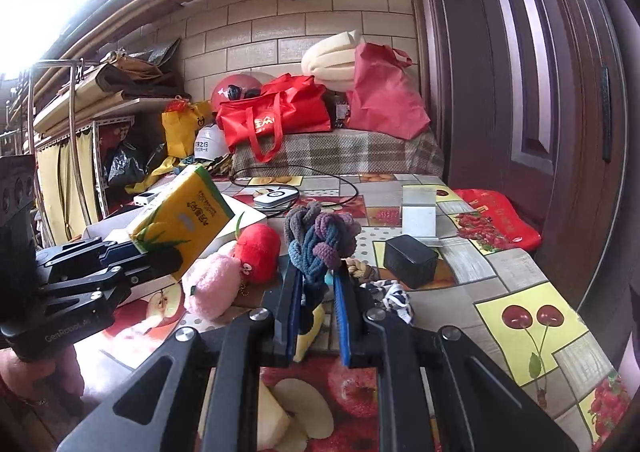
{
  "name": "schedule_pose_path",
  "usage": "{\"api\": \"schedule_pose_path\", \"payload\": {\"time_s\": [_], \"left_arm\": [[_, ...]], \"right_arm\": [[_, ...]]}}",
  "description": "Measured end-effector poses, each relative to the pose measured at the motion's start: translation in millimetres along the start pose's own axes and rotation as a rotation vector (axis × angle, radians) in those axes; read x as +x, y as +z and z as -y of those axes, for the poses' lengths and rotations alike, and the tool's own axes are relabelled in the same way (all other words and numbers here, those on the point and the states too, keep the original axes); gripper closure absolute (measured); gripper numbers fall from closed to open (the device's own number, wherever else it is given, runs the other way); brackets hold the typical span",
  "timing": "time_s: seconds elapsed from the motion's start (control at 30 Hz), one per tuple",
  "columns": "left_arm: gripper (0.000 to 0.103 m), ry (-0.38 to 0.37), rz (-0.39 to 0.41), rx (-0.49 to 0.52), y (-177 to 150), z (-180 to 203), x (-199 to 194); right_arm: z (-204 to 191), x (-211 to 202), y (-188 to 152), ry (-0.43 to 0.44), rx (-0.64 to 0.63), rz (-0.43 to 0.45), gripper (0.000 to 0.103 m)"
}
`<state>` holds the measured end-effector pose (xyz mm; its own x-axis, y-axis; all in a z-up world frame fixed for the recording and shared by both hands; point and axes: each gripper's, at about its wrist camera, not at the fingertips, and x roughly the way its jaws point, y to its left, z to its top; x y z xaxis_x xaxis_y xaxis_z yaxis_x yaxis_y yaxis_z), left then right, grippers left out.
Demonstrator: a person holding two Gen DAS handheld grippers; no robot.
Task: Organize soft objects
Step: 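Carry the tissue pack and rope into the white tray and open both grippers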
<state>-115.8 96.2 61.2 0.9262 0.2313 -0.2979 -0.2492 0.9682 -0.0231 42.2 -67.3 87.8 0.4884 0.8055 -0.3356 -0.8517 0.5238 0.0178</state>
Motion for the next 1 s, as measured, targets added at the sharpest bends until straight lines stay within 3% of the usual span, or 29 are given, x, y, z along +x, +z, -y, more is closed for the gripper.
{"api": "schedule_pose_path", "payload": {"time_s": [0.6, 1.0], "left_arm": [[0.081, 0.178, 0.002, -0.019, -13.1, -59.1, -30.7], [0.081, 0.354, 0.001, -0.088, -21.5, -139.8, -47.2]], "right_arm": [[-77.6, 39.0, -0.6, 0.142, -0.088, -0.040, 0.089], [-130.2, 68.7, 4.5, 0.192, -0.170, -0.044, 0.089]]}}
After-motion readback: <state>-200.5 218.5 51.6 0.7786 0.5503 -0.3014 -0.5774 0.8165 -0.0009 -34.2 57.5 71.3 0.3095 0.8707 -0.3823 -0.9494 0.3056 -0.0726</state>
